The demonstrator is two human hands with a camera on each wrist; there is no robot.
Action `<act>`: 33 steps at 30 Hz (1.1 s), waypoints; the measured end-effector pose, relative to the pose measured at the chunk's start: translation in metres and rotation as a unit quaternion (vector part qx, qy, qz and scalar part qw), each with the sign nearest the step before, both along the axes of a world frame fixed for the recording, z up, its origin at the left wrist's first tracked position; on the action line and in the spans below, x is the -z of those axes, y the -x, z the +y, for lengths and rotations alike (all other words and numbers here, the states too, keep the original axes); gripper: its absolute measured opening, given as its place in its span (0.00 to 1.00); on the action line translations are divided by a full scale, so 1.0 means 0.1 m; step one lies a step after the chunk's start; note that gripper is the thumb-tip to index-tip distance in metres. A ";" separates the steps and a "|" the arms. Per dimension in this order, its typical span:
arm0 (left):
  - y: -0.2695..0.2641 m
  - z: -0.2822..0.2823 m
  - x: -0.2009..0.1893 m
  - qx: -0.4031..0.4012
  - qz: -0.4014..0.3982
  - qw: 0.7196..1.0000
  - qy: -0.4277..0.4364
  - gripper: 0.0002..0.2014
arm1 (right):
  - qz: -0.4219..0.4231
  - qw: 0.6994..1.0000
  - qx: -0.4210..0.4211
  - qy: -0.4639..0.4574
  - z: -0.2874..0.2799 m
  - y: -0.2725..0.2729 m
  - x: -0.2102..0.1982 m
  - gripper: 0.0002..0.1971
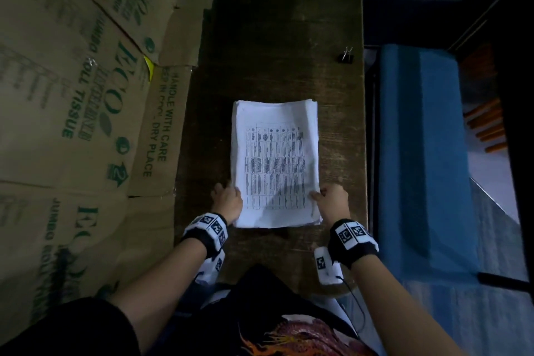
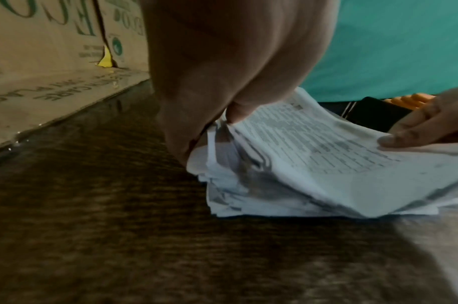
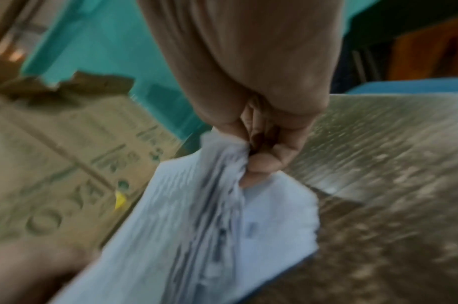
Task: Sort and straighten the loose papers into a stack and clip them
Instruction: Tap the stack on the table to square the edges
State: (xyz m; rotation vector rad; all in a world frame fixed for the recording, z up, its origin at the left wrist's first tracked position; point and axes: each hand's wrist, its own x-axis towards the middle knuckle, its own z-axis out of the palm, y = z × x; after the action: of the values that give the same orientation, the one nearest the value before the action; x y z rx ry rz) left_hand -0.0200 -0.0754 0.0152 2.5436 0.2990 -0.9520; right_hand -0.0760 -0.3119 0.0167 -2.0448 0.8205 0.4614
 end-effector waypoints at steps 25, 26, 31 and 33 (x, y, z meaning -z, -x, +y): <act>0.08 0.10 -0.04 -0.198 0.156 0.917 0.308 0.21 | 0.127 0.987 -0.068 -0.074 0.07 0.02 -0.08 0.27; 0.09 0.15 0.01 -0.203 0.158 0.913 0.316 0.20 | 0.126 0.986 -0.061 -0.096 0.07 0.02 -0.09 0.26; 0.09 0.15 0.01 -0.173 0.169 0.928 0.283 0.24 | 0.151 0.979 -0.096 -0.097 0.07 0.04 0.00 0.29; -0.01 0.10 -0.04 -0.135 0.151 0.944 0.262 0.11 | 0.161 0.975 -0.119 -0.095 0.04 -0.04 0.00 0.43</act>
State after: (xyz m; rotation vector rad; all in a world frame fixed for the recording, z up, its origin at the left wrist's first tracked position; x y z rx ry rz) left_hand -0.0189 -0.0655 0.0191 1.8237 0.4069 -1.1339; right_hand -0.0715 -0.3083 0.0169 -1.9224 0.6893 0.9882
